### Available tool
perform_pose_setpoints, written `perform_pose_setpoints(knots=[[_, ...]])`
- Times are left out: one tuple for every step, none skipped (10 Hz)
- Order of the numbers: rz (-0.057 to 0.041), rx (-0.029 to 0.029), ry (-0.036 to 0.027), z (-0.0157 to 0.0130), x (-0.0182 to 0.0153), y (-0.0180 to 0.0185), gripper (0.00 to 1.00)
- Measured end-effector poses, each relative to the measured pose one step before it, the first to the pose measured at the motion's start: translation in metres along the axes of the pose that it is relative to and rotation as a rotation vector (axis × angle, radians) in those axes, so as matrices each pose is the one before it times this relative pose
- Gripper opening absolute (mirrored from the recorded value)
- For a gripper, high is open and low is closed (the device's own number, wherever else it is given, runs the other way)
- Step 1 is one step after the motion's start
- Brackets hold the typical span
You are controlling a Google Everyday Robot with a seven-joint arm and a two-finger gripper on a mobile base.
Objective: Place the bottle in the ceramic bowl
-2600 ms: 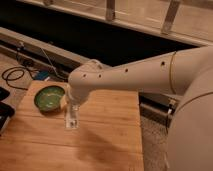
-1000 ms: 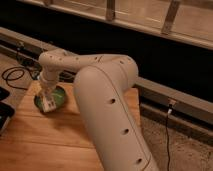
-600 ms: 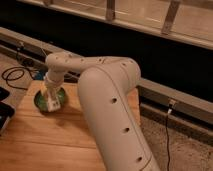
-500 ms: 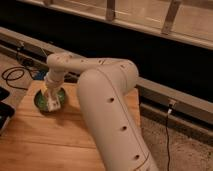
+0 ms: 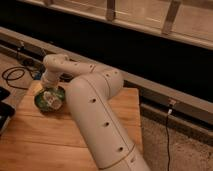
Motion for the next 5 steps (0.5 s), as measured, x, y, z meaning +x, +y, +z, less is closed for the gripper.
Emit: perform_pose_setpoints(knots=[[0.00279,0.00120,-0.00163,-0.00128,0.00015,-0.00233,0.80],[0.00004,0.00065,0.00005,0.00006,0.00003,-0.00029,0.80],[-0.00308,-0.00120,0.00125,0.00123,-0.00034,0.00262,0.80],[0.00063,0.00041,-0.00038,-0.00025,0.00006,-0.00063,0.80],[0.00137,0.00059,-0.00042,-0.00053,0.00022,-0.00118,0.80]])
